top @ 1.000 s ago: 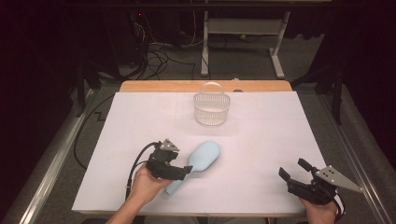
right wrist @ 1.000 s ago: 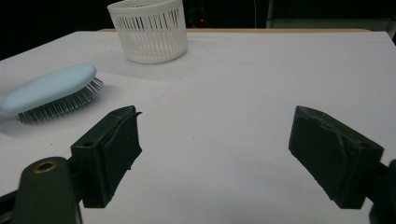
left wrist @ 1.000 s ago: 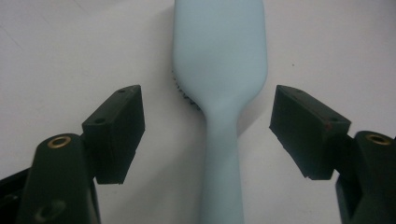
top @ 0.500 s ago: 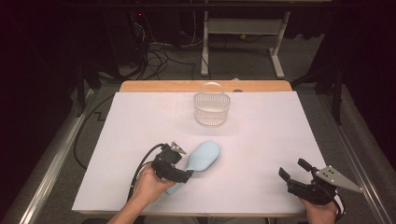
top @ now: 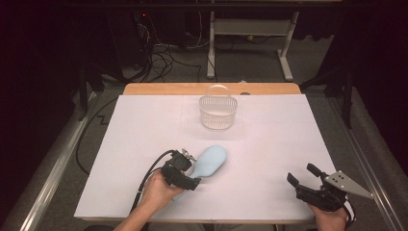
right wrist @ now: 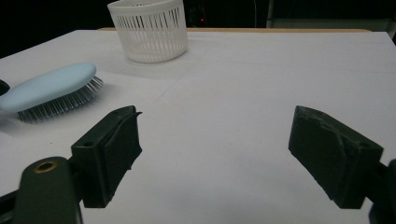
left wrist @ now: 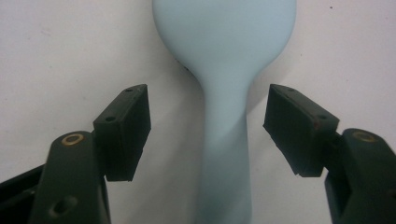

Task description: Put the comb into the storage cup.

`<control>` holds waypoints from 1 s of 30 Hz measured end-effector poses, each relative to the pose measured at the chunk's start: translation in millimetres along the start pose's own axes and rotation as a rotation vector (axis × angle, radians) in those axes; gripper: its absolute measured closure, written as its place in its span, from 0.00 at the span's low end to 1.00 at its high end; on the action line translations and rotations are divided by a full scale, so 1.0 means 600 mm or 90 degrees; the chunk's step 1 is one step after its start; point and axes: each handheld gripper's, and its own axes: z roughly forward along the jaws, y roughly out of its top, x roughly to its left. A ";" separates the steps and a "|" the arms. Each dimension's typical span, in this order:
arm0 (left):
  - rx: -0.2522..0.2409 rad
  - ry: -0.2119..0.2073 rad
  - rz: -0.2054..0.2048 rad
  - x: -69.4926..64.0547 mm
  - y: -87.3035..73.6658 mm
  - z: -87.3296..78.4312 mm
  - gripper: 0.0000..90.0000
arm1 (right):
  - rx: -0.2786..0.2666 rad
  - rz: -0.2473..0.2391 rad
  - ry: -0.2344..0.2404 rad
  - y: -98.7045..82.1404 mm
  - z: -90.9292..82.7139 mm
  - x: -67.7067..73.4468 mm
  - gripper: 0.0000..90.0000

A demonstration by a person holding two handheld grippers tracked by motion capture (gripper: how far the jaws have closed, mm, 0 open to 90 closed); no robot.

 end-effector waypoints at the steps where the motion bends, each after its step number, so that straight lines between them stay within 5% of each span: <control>1: 0.000 0.000 0.000 0.000 0.000 0.000 0.36 | 0.000 0.000 0.000 0.000 0.000 0.000 0.19; 19: 0.013 -0.010 0.000 -0.007 0.005 0.025 0.50 | 0.001 -0.001 0.000 0.000 0.000 0.000 0.19; 30: 0.004 0.012 0.010 -0.012 0.004 0.027 0.58 | 0.003 -0.002 0.001 0.000 0.001 0.001 0.19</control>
